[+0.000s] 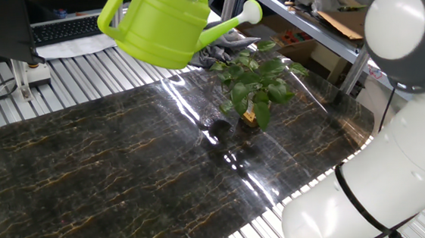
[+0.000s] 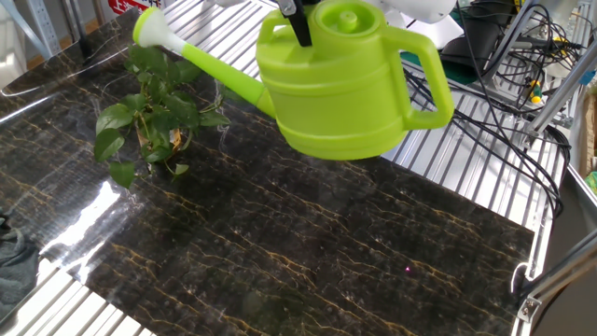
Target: Water the plant
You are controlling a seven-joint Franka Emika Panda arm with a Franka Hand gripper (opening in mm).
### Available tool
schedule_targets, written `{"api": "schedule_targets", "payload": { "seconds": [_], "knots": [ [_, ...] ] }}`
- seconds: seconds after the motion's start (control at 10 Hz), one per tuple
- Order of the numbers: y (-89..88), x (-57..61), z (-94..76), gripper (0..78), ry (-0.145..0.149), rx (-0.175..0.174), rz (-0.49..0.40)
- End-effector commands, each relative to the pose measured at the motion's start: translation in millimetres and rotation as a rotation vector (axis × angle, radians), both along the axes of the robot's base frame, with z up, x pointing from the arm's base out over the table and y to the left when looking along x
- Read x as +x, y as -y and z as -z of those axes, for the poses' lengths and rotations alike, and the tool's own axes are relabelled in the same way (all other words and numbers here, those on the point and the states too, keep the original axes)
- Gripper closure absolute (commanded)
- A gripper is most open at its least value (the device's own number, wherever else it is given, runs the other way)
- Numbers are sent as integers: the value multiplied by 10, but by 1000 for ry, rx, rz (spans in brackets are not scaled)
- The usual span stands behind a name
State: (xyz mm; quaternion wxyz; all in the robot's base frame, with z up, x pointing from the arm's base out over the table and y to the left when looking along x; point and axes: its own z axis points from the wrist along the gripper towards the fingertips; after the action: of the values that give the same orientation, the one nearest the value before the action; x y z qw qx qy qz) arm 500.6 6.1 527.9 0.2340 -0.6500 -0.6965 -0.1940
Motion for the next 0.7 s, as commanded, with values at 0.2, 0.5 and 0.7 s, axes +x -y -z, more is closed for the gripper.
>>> {"api": "schedule_targets", "payload": {
  "seconds": [0.2,0.5,0.7],
  "knots": [
    [23,3,-17,764,-29,30,-2],
    [126,6,52,764,-25,75,-26],
    [146,6,65,764,-31,73,-25]
  ]
}}
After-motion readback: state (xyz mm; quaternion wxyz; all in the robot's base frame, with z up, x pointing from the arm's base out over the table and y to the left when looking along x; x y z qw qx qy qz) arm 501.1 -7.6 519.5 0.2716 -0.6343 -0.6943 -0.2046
